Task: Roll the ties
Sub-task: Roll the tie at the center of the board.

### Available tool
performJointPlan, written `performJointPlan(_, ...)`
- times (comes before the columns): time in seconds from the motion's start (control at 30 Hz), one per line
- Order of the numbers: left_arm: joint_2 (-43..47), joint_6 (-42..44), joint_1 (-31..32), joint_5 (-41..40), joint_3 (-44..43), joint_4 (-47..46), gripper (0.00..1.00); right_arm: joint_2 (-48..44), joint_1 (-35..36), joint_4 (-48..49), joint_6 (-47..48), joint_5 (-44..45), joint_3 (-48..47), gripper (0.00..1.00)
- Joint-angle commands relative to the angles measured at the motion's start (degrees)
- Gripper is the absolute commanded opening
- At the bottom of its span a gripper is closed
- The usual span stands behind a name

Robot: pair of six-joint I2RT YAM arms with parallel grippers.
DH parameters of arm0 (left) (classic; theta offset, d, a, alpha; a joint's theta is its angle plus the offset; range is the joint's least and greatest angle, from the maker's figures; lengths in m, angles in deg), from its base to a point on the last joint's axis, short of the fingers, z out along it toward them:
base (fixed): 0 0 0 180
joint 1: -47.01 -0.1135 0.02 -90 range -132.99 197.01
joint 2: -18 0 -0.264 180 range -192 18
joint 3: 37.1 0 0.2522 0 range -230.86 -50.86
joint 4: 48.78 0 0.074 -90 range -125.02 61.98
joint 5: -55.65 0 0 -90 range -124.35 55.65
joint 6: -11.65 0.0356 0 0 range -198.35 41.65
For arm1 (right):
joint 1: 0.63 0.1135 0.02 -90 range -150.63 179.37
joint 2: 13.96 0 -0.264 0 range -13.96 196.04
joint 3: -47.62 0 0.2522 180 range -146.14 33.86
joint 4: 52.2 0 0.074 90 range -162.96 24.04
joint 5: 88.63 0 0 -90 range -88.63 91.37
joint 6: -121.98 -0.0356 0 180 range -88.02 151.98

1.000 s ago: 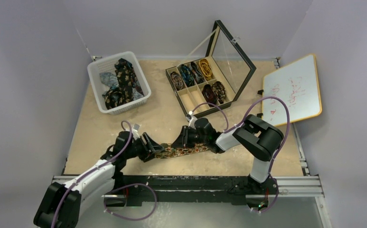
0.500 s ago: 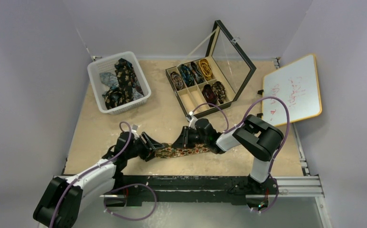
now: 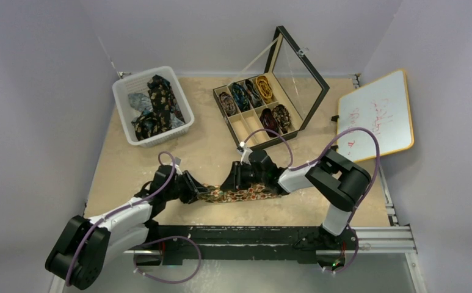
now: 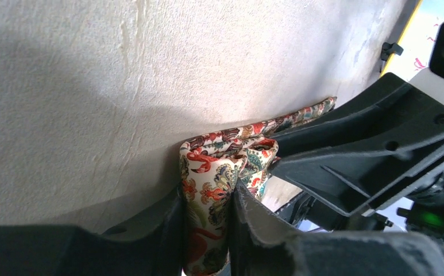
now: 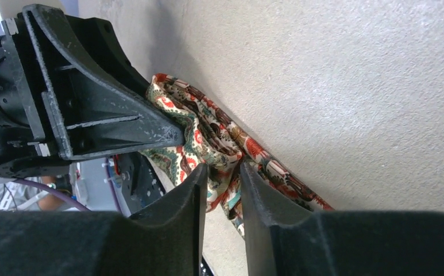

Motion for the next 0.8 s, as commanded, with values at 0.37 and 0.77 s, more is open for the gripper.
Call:
performJointPlan(0.37, 6.9, 12.1, 1.9, -10.9, -8.5, 18.5, 0.12, -5.8, 0.6, -3.9, 3.2, 0.3, -1.4, 0.38)
performJointPlan(0.77, -1.0, 17.1, 14.1, -29.7, -28.1, 40.2, 0.08, -10.2, 0.0, -16.0, 4.6, 11.6, -3.3, 0.33)
